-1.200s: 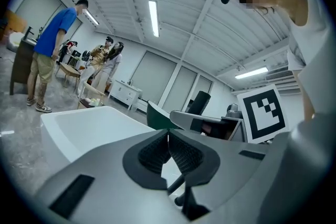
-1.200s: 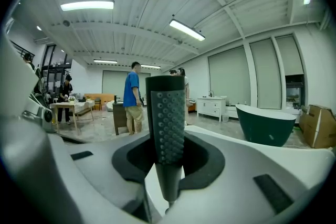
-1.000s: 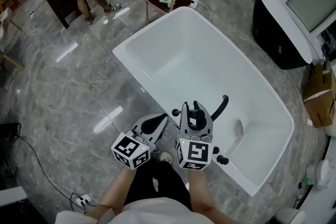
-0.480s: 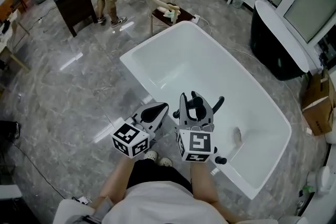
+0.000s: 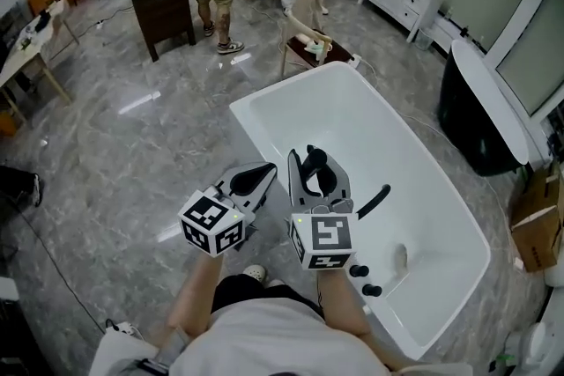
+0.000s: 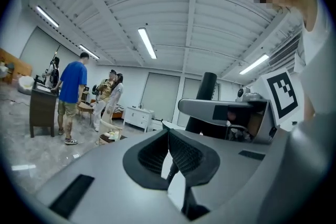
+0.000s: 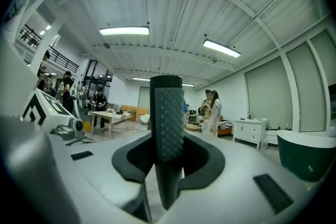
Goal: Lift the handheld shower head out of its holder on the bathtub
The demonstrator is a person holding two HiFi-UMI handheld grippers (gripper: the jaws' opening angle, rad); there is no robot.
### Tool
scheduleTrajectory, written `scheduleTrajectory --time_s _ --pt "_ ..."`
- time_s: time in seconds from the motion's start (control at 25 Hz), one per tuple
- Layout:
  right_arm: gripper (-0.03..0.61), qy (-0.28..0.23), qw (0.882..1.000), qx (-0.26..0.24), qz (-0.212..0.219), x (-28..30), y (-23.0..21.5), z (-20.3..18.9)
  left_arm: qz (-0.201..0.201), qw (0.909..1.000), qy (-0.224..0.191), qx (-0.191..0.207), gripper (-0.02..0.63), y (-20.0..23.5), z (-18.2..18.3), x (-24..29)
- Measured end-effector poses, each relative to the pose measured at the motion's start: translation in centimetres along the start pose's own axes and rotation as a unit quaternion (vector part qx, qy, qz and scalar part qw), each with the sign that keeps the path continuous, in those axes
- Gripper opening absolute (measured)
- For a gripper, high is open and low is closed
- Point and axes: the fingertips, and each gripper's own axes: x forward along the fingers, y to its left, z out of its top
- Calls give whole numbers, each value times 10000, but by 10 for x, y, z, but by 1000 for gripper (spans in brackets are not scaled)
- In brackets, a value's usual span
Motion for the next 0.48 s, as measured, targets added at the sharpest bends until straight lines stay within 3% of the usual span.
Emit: scheduleTrajectory --time_s 0.48 --pt "114 -202 9907 -155 1340 46 101 39 965 9948 -286 148 12 59 39 -83"
